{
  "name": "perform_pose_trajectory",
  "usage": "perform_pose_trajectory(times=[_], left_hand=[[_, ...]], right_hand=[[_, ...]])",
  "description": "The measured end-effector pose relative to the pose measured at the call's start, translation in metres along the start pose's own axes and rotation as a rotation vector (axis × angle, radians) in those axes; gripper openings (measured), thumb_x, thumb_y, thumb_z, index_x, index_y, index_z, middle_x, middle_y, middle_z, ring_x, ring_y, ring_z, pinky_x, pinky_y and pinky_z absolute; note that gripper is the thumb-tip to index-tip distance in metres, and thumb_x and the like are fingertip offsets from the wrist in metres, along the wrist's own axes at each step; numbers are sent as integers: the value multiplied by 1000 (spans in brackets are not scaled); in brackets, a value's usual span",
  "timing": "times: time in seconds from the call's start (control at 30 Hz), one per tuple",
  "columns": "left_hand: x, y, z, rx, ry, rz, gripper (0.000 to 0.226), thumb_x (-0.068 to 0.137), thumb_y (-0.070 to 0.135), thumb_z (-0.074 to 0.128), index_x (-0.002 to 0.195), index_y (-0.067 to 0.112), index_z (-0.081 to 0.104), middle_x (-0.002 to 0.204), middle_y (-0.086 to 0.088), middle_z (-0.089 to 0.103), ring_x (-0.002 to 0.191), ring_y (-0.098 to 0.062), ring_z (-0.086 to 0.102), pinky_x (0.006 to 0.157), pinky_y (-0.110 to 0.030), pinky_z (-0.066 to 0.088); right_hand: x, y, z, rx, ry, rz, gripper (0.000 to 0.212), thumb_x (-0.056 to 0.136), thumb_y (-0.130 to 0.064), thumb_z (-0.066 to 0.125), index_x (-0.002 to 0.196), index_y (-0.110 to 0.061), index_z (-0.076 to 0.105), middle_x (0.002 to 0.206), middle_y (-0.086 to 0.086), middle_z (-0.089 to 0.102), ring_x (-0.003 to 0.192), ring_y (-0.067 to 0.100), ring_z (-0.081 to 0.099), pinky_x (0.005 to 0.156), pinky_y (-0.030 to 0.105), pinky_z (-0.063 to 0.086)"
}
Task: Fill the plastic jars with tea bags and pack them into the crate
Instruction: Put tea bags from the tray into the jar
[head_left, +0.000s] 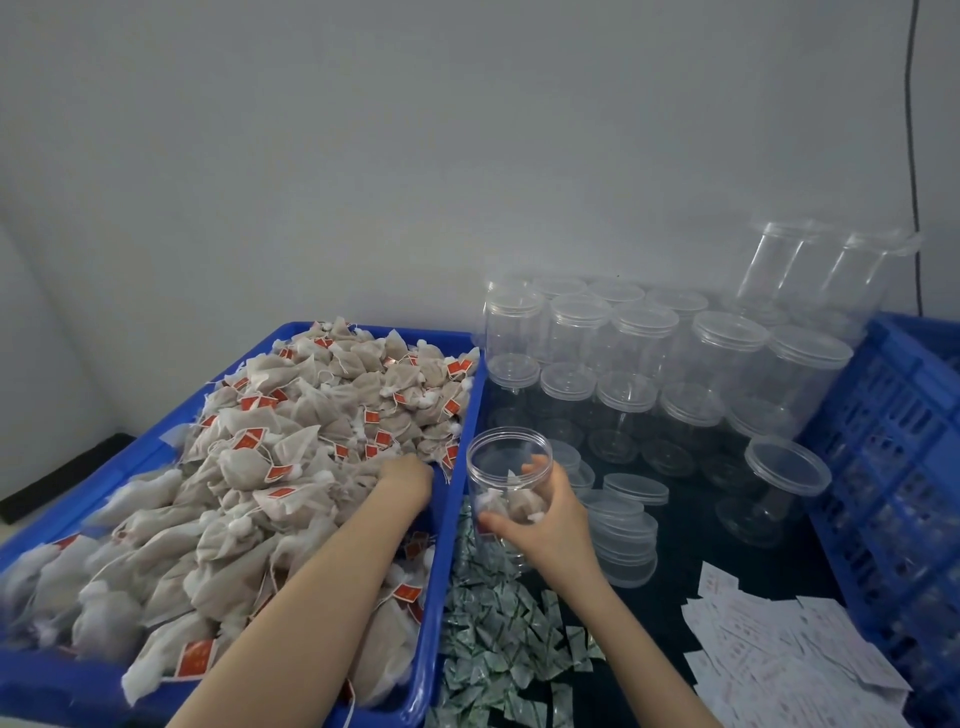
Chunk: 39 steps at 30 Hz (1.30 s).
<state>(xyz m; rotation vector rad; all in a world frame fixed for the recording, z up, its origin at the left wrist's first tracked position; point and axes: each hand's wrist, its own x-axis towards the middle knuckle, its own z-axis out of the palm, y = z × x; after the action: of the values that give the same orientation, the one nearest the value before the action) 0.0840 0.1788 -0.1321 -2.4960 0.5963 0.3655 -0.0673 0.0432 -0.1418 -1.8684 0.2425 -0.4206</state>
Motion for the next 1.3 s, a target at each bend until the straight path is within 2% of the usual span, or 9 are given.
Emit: perform_pose_trajectory(times=[0.17, 0.3, 0.37, 0.53, 0.67, 0.77, 0.87, 1.07, 1.3], left_hand=[[1, -2, -1, -8, -29, -73, 50, 97, 17, 46, 146, 21, 36, 142, -4, 44, 128, -23, 46, 95, -32, 45], [2, 2, 2, -38, 26, -90, 49, 98, 17, 43, 146, 20, 34, 141, -4, 46, 125, -22, 49, 92, -29, 44], [2, -1, 2, -79, 54, -100, 47, 97, 16, 47, 143, 19, 40, 138, -4, 49, 124, -21, 51, 92, -28, 45], [4, -9, -4, -121, 240, -203, 36, 97, 28, 52, 131, 15, 52, 134, -5, 51, 126, -23, 46, 95, -32, 42], [8, -11, 3, -134, 190, -207, 32, 98, 31, 50, 127, 18, 55, 129, -2, 57, 120, -21, 54, 93, -30, 43], [6, -14, -1, -187, 267, -209, 34, 92, 40, 59, 117, 17, 61, 119, 0, 63, 110, -19, 60, 82, -27, 43], [4, -16, -9, -246, 330, -226, 49, 84, 50, 65, 117, 14, 60, 115, -1, 64, 107, -20, 62, 80, -29, 45], [-13, -34, -29, -443, 586, -283, 19, 89, 27, 62, 108, 26, 64, 103, 0, 65, 92, -20, 62, 67, -29, 40], [-53, -49, -59, -973, 1032, 2, 10, 91, 32, 62, 96, 26, 69, 84, 9, 65, 76, -12, 61, 67, -30, 52]], right_hand=[[0, 1, 0, -10, -17, -2, 89, 56, -43, 91, 132, -28, 47, 122, -15, 60, 110, 2, 60, 94, 30, 53], [-2, 1, -1, -24, -24, -7, 89, 56, -43, 91, 132, -30, 47, 124, -18, 57, 111, 0, 57, 89, 18, 50], [-3, 0, -1, -24, -25, -5, 87, 56, -43, 91, 130, -35, 46, 122, -22, 56, 111, -2, 57, 87, 14, 48], [-3, -1, -1, -25, -33, 0, 91, 55, -44, 90, 134, -29, 46, 120, -21, 57, 111, -3, 56, 94, 25, 51], [-5, 0, 1, -22, -47, 10, 86, 58, -38, 92, 130, -36, 44, 119, -22, 57, 109, -5, 57, 90, 16, 49], [-5, -1, 1, -22, -51, 15, 86, 59, -37, 92, 128, -38, 42, 119, -24, 56, 110, -6, 56, 85, 10, 46], [-5, 0, 1, -19, -57, 15, 91, 58, -38, 92, 134, -33, 43, 125, -20, 56, 114, -1, 56, 96, 23, 50], [-5, 0, 1, -2, -61, 44, 88, 58, -34, 93, 128, -41, 41, 124, -18, 57, 115, 2, 57, 99, 30, 51], [-8, -2, 4, -3, -75, 28, 92, 59, -34, 93, 136, -34, 41, 128, -17, 54, 117, 4, 56, 100, 31, 51]])
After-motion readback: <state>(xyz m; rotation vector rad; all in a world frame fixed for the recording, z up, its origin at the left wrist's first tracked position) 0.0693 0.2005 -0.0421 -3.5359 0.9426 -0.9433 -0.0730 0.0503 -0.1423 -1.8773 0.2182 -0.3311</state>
